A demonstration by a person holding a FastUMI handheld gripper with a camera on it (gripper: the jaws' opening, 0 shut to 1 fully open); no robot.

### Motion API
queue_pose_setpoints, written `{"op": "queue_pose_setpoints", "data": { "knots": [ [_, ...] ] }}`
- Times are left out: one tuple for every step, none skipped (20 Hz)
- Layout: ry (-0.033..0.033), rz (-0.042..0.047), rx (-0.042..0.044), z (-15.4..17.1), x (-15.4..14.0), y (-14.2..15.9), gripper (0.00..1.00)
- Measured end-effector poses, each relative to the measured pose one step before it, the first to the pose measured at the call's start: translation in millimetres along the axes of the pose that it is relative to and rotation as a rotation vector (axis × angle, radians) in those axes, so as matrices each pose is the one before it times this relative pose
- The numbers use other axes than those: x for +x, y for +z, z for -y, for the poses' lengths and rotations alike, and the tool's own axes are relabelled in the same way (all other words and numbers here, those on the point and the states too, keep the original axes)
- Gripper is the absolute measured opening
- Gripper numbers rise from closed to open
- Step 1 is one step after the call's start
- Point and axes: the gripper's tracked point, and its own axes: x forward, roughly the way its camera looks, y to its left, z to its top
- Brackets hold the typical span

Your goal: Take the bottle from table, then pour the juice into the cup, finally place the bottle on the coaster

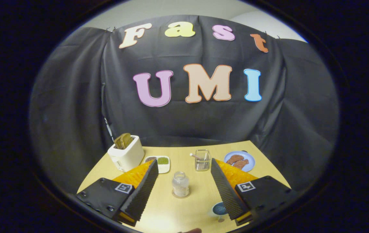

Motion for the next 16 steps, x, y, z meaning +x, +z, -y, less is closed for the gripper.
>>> {"op": "queue_pose_setpoints", "data": {
  "knots": [
    [0.00493,0.00972,0.00995,1.11,-2.04,2.89,1.00],
    [0.00367,0.01042,0.00982,2.52,-3.91,5.51,1.00],
    [0.00302,0.00976,0.00865,3.88,-3.16,4.86,1.00],
    [0.00310,0.00594,0.00619,3.01,-2.47,3.41,1.00],
    [0.00414,0.00168,0.00487,1.99,-3.48,3.04,1.00],
    [0.00488,0.00324,0.00325,1.65,-3.72,3.11,1.00],
    [0.00224,0.00397,0.00343,1.13,-2.90,3.38,1.00],
    [0.00008,0.00331,0.00188,2.67,-2.81,2.94,1.00],
    [-0.00181,0.00635,0.00349,1.70,-3.13,3.51,1.00],
    [0.00240,0.00931,0.00237,0.52,-1.86,3.53,1.00],
    [0.00365,0.00732,0.00235,-0.39,-3.36,4.11,1.00],
    [-0.00098,0.00883,0.00150,1.34,-3.23,3.71,1.00],
    [-0.00138,0.00529,0.00155,0.66,-3.93,2.88,1.00],
    [-0.00202,0.00519,0.00260,1.88,-2.92,2.40,1.00],
    [0.00018,0.00344,0.00270,1.34,-2.64,3.42,1.00],
    [0.00103,0.00402,0.00354,0.90,-3.18,2.17,1.00]
  ]
}}
